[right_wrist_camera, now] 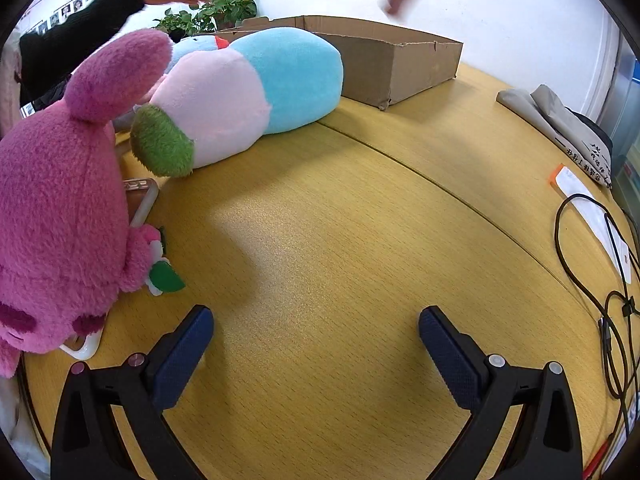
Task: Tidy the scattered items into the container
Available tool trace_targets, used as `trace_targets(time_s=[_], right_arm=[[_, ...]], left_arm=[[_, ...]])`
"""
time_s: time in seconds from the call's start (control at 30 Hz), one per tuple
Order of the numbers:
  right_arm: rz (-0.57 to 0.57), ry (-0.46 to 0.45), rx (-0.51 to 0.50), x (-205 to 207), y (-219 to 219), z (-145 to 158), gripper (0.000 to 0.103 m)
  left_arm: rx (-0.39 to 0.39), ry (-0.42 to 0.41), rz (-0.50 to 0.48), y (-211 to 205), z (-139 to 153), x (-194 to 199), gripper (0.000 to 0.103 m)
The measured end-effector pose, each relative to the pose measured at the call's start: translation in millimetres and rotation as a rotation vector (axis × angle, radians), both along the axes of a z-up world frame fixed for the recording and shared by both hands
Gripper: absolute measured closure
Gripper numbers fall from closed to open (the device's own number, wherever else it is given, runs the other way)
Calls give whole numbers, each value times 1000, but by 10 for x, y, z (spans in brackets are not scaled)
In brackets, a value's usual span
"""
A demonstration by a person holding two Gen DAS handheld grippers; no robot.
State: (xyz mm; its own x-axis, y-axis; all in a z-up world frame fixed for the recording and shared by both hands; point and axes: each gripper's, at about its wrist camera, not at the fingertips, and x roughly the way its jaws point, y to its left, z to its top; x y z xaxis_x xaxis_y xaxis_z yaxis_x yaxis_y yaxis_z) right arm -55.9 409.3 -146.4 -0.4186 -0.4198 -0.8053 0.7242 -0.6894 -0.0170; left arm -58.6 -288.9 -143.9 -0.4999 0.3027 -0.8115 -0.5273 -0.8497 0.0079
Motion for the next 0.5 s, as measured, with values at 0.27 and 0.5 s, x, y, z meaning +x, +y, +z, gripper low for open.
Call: trace_targets(time_s=[0.27,0.5], right_arm=[[1,0,0,1,3,-1,0],[1,0,0,2,3,1,0]], left_arm=[[0,0,0,-2,-4,1,0],[0,1,-1,-4,-1,10,0]])
